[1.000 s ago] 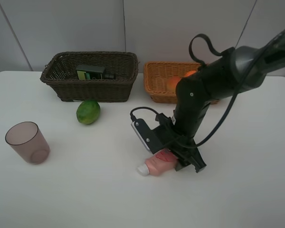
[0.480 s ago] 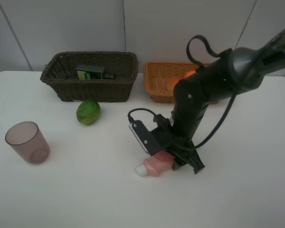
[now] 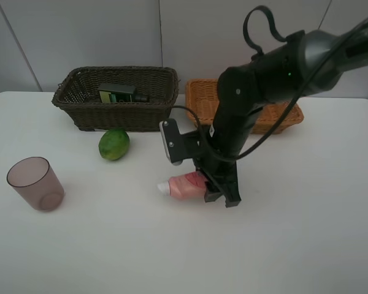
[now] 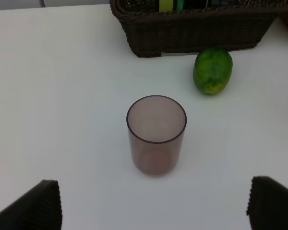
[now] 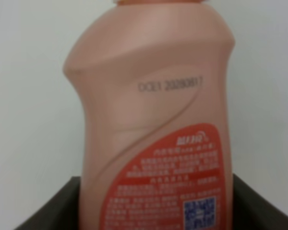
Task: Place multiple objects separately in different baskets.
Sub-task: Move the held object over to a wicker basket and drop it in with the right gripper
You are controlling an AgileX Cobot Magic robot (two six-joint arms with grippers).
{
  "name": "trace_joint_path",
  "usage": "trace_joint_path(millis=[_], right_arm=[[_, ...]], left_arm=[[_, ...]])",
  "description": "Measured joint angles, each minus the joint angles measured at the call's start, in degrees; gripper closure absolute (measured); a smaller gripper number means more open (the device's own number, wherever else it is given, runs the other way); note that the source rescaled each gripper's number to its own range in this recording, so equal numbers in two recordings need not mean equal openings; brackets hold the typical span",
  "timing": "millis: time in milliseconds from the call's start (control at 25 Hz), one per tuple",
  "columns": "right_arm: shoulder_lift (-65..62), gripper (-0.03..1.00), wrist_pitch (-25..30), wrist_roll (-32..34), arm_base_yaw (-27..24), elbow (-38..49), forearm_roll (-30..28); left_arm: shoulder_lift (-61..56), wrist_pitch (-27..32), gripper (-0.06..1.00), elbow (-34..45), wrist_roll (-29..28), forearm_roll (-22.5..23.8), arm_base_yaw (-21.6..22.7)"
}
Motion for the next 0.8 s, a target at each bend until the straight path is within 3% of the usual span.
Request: trace_joint_path(millis=[240,480,640,800], right_arm=[[-0.14,0.97,7.69,24.88,0.0,-15.18,-1.4],[1.2,0.97,10.97,40.0,0.0,-28.05,-4.26],[4.78,0.97,8.46,47.83,-0.05,-34.94,-4.58],[7.95,0.97,-1.21,56.2,-0.05,-38.49,-4.58]], left_arm=[[0.0,0.0,-0.06,0.0,0.0,0.0,0.0],[0.0,0.0,-0.06,0.0,0.0,0.0,0.0],[0.0,0.0,-0.06,0.0,0.0,0.0,0.0],[0.0,0.0,-0.06,0.0,0.0,0.0,0.0]])
